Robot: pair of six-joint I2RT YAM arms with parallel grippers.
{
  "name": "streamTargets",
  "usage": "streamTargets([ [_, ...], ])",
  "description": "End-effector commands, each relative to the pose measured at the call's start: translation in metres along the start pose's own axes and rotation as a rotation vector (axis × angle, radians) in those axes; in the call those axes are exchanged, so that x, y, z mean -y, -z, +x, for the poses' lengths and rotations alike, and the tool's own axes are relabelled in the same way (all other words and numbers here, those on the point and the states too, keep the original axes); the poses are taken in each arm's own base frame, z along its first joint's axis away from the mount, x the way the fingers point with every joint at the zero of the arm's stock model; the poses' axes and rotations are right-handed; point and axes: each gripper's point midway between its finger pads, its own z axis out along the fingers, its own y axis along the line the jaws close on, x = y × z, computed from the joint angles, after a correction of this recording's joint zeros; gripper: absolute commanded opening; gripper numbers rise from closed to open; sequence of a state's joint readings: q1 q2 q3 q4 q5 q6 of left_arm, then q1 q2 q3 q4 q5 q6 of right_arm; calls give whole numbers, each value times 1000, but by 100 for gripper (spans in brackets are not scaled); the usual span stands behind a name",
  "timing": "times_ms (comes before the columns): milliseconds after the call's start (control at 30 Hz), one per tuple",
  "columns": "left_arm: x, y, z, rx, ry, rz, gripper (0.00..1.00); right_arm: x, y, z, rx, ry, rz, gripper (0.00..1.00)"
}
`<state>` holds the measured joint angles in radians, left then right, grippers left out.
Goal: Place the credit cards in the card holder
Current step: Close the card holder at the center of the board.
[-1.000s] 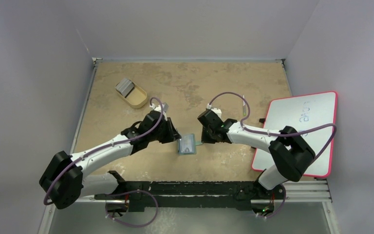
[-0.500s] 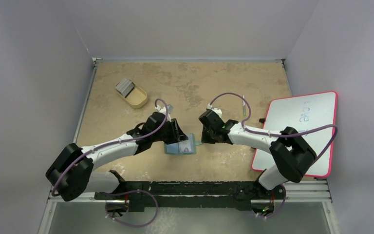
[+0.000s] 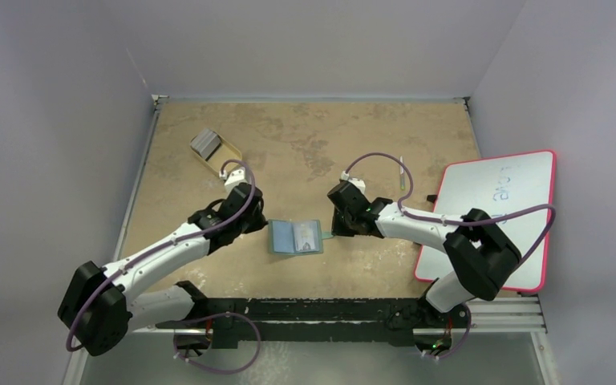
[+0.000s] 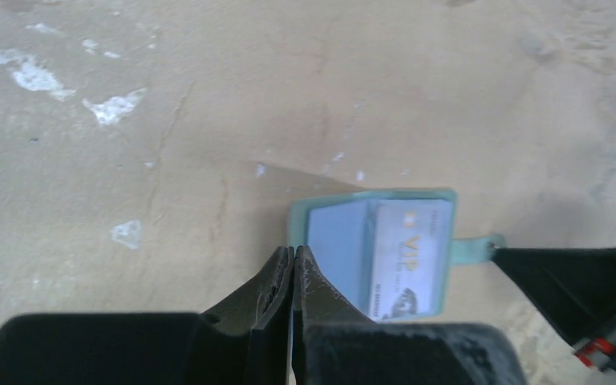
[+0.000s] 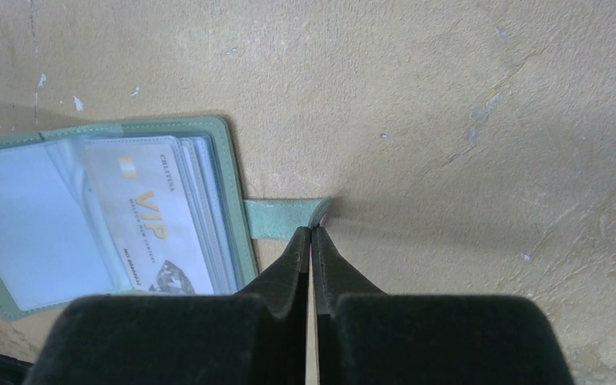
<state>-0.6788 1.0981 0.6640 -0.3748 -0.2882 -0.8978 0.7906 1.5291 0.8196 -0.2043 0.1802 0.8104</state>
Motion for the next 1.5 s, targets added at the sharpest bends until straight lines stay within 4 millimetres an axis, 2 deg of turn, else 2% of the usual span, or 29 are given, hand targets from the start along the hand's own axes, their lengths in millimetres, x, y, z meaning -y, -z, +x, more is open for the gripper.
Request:
streamTargets([
  [0, -31, -12, 8, -10, -21, -133, 0, -4, 5, -6, 21, 4, -27, 0],
  [233, -37, -34, 36, -99, -11, -138, 0, -5, 5, -5, 17, 2, -33, 0],
  [300, -31, -37, 42, -122, -8, -107, 0, -5, 5, -5, 18, 3, -35, 0],
  [433, 3, -41, 47, -162, 8, 63, 0, -6, 6, -5, 20, 1, -40, 0],
  [533, 35, -37, 46, -179, 43, 219, 0, -7, 6, -6, 21, 0, -44, 0],
  [667, 63, -29, 41, -184, 88, 356, 0, -8, 7, -8, 26, 0, -46, 0],
  [767, 75, -24, 38, -183, 102, 414, 0, -8, 7, -9, 30, 1, -45, 0],
  [867, 82, -24, 38, -180, 100, 444, 0, -8, 6, -9, 30, 4, -43, 0],
  [1133, 102, -30, 51, -224, 39, 495, 2, -9, 8, -13, 40, 8, -42, 0],
  [1467, 97, -56, 62, -252, -46, 430, 3, -13, 20, -21, 75, 12, -71, 0],
])
